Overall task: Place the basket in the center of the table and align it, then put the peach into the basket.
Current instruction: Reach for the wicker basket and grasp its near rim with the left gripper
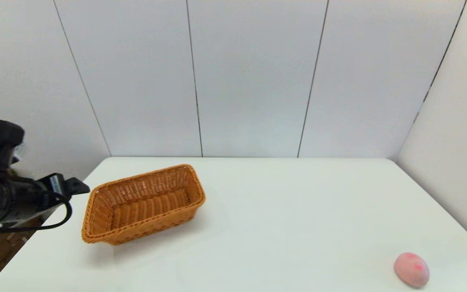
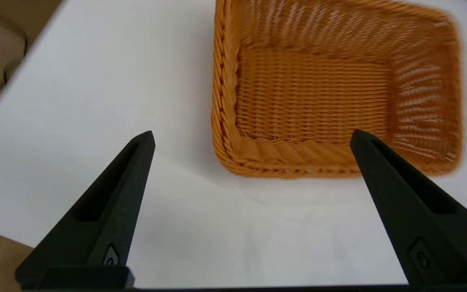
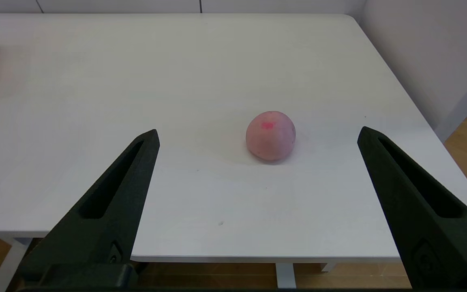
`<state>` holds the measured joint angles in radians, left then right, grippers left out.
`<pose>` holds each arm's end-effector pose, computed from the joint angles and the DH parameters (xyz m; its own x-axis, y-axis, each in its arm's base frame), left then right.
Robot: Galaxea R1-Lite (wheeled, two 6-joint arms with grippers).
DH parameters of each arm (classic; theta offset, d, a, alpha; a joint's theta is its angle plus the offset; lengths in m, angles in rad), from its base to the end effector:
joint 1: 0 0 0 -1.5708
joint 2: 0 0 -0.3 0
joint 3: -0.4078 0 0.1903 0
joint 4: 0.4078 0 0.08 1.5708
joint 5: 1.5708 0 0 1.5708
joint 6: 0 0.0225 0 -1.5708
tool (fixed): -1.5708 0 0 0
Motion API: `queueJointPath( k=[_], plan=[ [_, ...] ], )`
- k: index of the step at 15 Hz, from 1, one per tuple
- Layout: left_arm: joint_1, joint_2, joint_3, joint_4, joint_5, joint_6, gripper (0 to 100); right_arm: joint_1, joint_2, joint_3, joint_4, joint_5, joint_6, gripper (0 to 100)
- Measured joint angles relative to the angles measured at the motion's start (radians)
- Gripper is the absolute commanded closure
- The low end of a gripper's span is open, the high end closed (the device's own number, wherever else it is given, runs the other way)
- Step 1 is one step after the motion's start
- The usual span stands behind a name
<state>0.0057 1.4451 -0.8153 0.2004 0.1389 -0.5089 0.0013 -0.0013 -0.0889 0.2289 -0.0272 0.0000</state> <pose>0.2170 0.0044 0.1802 0.6674 0.1423 -0.7310 -0.4461 0.8623 -0.2395 -0.0313 -0.0007 0.0763 0.9901 -0.0259 -0.1382 0.0256 0.9997 -0.0038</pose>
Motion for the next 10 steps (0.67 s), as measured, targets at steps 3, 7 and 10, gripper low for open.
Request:
queueJointPath(
  k=[3,7,10],
  plan=[
    [0.007,0.224,-0.067,-0.001,0.000,-0.068,0,0.000,0.000,0.000,0.000,0.000,0.000,0],
    [0.049,0.431,-0.151,-0.003,-0.018,-0.083,0,0.000,0.000,0.000,0.000,0.000,0.000,0],
    [0.082,0.533,-0.200,-0.003,-0.041,-0.057,0,0.000,0.000,0.000,0.000,0.000,0.000,0]
  ],
)
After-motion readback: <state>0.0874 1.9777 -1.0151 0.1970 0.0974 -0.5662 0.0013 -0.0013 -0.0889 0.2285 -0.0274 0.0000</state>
